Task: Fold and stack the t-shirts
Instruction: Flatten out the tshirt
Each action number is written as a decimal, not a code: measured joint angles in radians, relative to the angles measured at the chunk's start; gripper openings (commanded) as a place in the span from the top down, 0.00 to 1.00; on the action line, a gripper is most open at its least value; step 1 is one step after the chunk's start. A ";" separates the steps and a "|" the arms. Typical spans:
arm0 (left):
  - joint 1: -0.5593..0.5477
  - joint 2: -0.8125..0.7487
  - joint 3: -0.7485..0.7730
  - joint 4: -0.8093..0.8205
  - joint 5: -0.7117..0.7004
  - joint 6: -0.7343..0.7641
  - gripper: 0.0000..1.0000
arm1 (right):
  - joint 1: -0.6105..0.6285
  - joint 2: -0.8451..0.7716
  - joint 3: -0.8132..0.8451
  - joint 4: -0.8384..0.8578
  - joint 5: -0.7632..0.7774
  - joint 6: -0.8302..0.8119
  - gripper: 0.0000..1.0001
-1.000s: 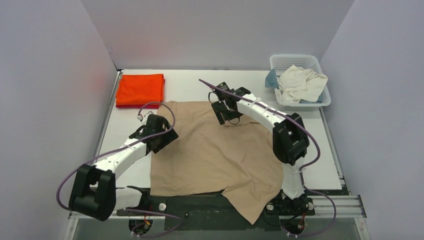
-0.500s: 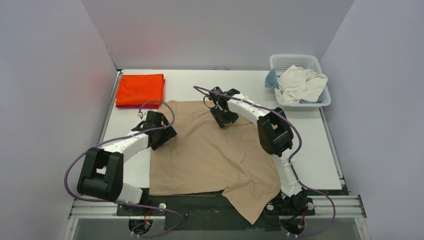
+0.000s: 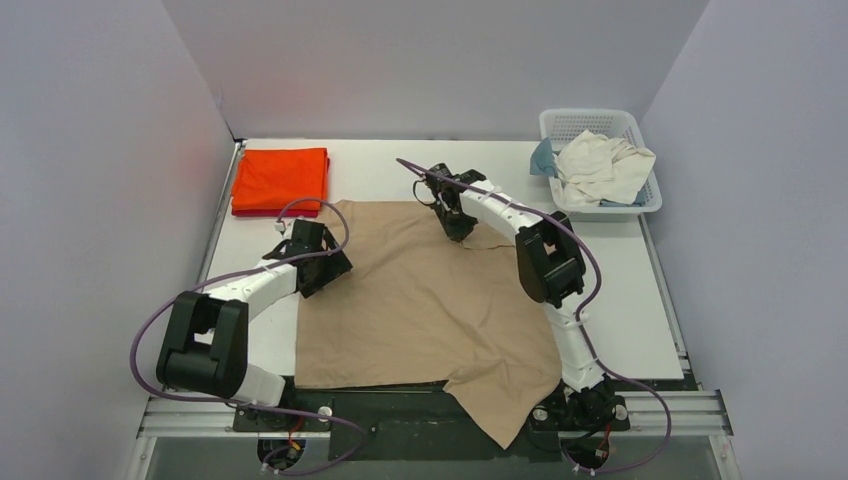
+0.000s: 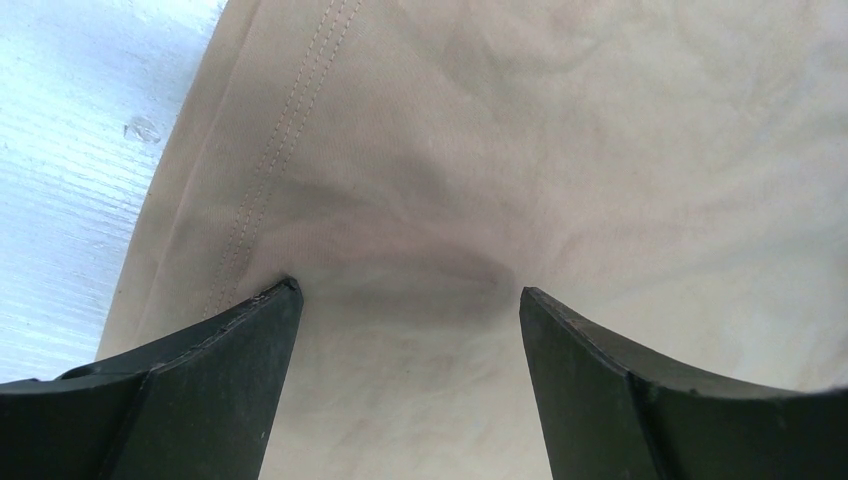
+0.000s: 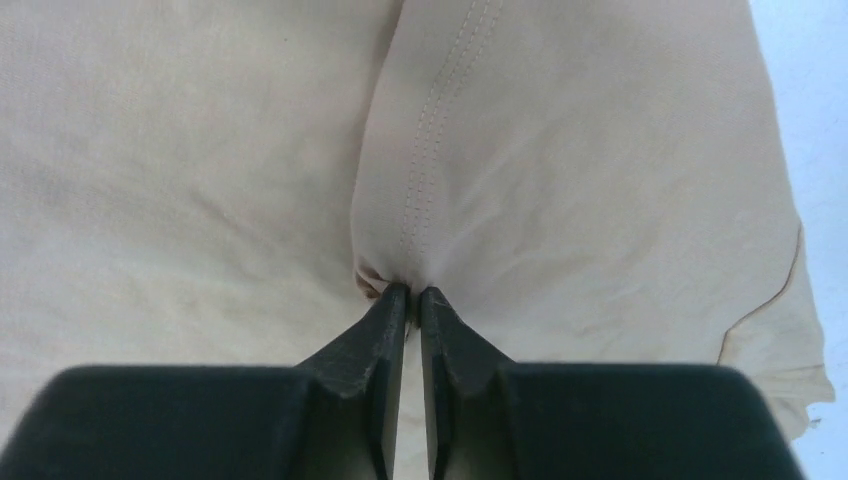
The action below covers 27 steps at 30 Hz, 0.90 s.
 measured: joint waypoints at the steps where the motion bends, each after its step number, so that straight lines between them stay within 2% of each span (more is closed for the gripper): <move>1: 0.000 0.002 0.002 0.000 -0.001 0.002 0.09 | 0.000 0.000 0.003 0.002 0.000 0.001 1.00; 12: 0.023 0.019 0.020 -0.013 -0.035 0.006 0.09 | -0.019 -0.002 0.003 0.008 0.047 0.000 1.00; 19: 0.048 0.035 0.039 -0.038 -0.055 0.015 0.09 | -0.097 -0.005 0.055 0.006 0.080 -0.032 1.00; 25: 0.057 0.038 0.045 -0.053 -0.068 0.040 0.09 | -0.160 0.017 0.211 0.041 0.259 -0.138 1.00; 26: 0.058 0.038 0.046 -0.053 -0.068 0.044 0.09 | -0.171 0.034 0.260 0.069 0.314 -0.177 0.89; 27: 0.059 0.039 0.046 -0.054 -0.068 0.050 0.09 | -0.181 0.055 0.308 0.116 0.373 -0.218 0.56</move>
